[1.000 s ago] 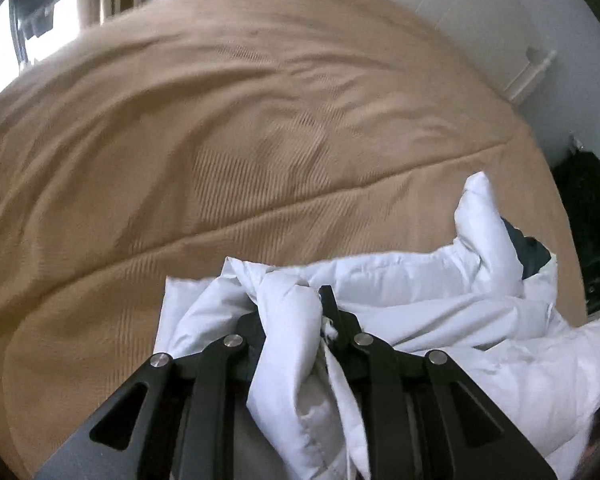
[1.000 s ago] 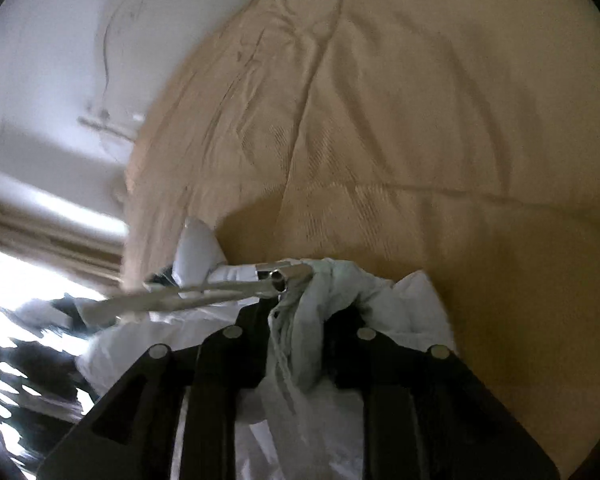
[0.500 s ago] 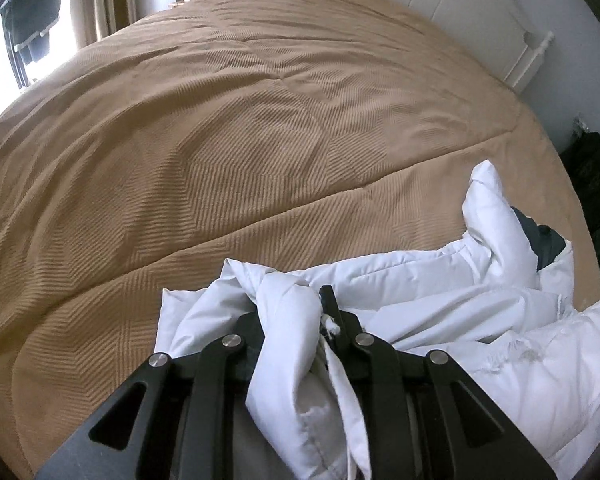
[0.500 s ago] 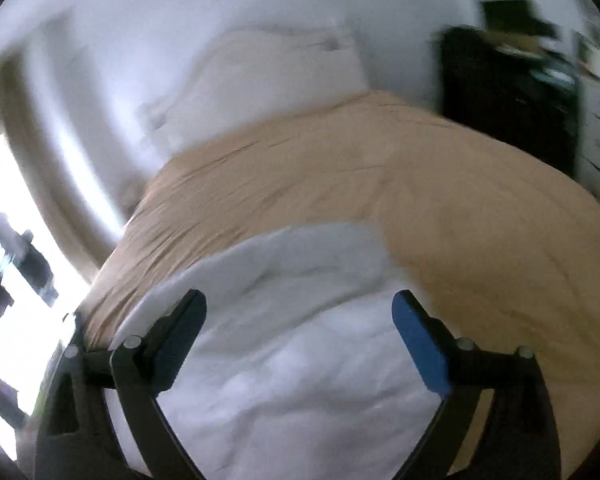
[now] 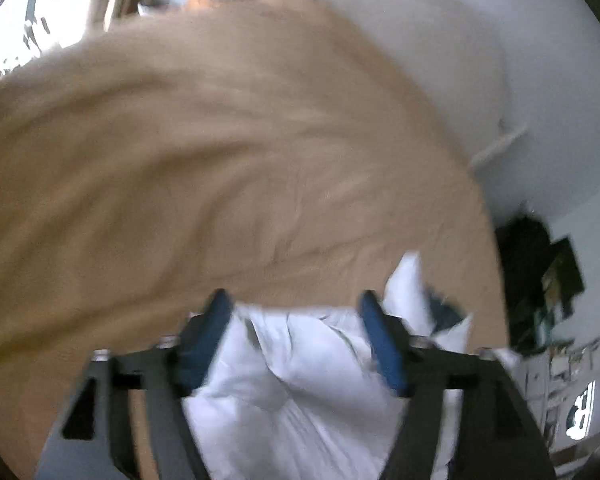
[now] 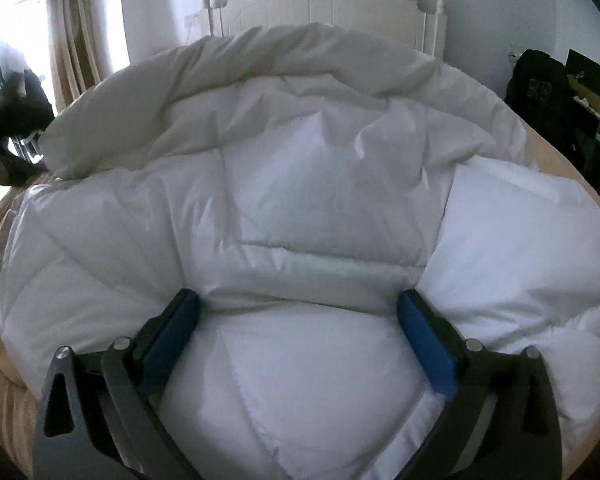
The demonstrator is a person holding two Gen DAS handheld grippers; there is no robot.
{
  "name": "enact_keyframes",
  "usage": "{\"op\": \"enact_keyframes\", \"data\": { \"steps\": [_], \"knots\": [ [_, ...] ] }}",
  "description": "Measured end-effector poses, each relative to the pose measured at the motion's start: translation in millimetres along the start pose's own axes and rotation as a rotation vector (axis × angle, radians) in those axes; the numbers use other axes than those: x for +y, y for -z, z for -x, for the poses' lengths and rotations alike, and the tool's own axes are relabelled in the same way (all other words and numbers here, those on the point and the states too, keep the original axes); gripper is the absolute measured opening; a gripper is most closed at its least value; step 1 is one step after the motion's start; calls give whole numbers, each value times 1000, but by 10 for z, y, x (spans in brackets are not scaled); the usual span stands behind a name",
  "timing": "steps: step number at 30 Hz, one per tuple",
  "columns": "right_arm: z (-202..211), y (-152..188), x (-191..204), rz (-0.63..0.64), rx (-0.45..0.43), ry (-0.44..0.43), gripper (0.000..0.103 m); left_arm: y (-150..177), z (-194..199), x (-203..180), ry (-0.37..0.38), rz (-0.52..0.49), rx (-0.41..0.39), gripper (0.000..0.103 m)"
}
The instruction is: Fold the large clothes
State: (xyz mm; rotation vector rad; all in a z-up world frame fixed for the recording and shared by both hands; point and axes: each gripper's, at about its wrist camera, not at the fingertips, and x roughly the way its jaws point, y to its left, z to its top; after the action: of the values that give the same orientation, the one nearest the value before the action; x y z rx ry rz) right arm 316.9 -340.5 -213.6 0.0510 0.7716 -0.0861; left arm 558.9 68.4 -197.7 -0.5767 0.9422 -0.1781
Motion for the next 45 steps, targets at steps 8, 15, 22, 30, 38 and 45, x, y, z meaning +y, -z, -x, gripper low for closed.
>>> {"op": "enact_keyframes", "data": {
  "steps": [8, 15, 22, 30, 38, 45],
  "knots": [
    [14, 51, 68, -5, 17, 17, 101, 503, 546, -646, -94, -307, -48, 82],
    [114, -136, -14, -26, 54, 6, 100, 1651, -484, -1065, -278, -672, 78, 88],
    [437, -558, -225, -60, 10, 17, 98, 1654, -639, -888, -299, -658, 34, 98],
    [-729, -1312, -590, -85, 286, 132, 99, 1568, -694, -874, -311, -644, 54, 100],
    [-1436, -1755, -1146, -222, 361, 230, 102, 1587, -713, -841, -313, -636, 52, 102],
    [-389, -1537, -1456, -520, 178, -179, 96, 1553, -723, -823, -311, -644, 52, 103]
  ]
}}
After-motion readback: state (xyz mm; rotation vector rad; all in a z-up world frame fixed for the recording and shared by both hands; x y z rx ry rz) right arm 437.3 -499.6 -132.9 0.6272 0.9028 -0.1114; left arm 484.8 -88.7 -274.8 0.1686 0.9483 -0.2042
